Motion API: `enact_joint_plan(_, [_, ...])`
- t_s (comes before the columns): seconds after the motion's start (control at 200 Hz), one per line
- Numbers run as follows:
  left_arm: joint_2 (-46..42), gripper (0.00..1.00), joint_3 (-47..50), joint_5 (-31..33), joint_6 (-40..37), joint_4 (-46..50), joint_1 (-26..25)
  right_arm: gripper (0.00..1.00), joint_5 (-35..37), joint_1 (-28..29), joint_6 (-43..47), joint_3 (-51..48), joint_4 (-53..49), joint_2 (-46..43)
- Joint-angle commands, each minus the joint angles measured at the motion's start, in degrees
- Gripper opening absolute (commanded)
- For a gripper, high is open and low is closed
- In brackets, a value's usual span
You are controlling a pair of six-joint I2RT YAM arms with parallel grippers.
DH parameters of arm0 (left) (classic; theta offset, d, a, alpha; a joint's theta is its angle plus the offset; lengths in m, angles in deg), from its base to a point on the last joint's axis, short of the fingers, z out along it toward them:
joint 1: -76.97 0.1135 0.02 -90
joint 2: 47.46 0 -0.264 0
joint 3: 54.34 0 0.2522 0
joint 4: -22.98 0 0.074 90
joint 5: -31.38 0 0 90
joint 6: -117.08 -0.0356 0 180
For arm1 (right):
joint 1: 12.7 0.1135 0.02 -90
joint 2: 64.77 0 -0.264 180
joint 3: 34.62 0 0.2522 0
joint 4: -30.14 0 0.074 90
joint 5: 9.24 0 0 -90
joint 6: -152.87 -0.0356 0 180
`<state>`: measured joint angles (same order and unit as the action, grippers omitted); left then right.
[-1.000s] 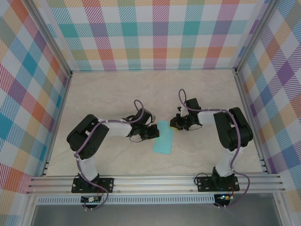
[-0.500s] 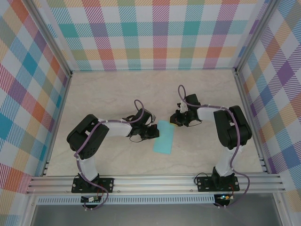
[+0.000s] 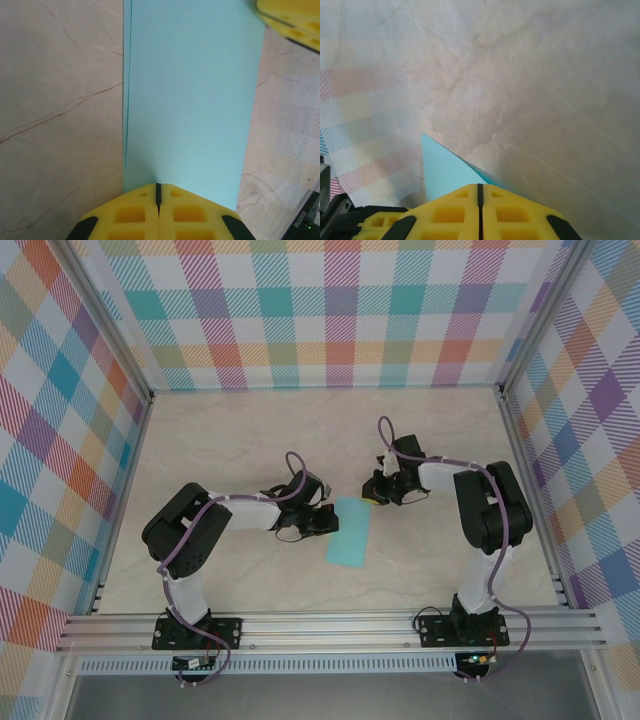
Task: Fold a paper plane with a square sheet of paper (pick it up from the middle)
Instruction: Fold the square sheet of paper in half at the center of the table.
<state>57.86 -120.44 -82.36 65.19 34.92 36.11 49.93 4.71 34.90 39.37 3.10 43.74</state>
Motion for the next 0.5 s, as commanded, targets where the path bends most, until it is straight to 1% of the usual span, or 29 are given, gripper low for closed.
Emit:
enact_joint_plan(0.0, [2.9,0.0,2.7,6.3,-0.9,9.6,-0.9,0.07,-0.1,-0.4,1.6,1.2,-2.2,-0.7])
enact_joint_plan(0.28, [2.7,0.0,2.9,6.0,-1.1,9.3,-0.9,0.07,0.4,-0.4,-0.5,-3.7,3.2,4.3])
enact_joint_plan(0.495, [2.4,0.0,2.9,5.9,-0.7,8.7,-0.8,0.06,-0.4,-0.4,-0.5,-2.9,2.5,4.7])
